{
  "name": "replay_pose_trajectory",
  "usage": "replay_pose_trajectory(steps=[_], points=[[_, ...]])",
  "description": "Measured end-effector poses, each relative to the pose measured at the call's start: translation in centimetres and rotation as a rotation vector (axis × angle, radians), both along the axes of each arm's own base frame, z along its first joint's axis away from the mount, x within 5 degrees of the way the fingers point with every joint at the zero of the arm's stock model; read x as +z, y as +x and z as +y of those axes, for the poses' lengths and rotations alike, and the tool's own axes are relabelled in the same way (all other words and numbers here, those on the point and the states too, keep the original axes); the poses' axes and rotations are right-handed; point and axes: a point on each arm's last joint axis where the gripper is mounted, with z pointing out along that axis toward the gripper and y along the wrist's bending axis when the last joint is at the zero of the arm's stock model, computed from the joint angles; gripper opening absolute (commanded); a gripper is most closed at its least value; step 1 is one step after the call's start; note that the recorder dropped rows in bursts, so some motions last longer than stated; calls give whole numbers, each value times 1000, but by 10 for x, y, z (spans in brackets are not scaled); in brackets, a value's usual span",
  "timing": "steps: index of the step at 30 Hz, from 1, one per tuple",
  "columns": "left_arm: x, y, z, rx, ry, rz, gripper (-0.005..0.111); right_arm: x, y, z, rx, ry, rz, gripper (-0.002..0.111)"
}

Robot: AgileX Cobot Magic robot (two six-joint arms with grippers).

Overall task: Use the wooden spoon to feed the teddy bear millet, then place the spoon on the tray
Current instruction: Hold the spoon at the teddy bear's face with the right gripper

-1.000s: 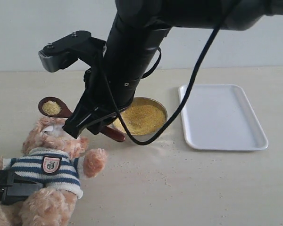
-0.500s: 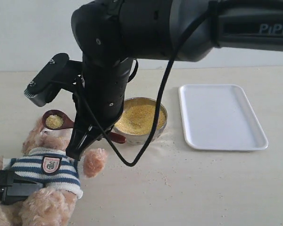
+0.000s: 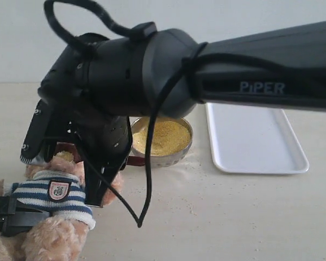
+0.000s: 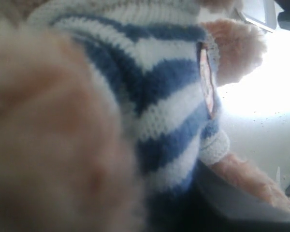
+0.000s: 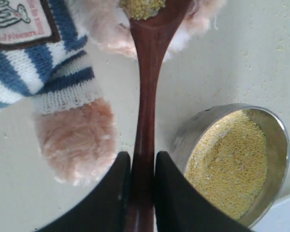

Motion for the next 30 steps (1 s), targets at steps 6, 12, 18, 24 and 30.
replay_pose_trajectory(steps=[6, 12, 18, 24, 30], points=[[0, 0, 0, 0, 0, 0, 7, -1, -12, 9, 52, -67, -97, 0], [0, 0, 0, 0, 0, 0, 7, 2, -13, 6, 43, -138, -164, 0], [0, 0, 0, 0, 0, 0, 7, 6, -18, 5, 56, -220, -242, 0], [0, 0, 0, 0, 0, 0, 7, 7, -28, 12, 88, -218, -272, 0], [0, 0, 0, 0, 0, 0, 7, 10, -33, 13, 101, -261, -317, 0]])
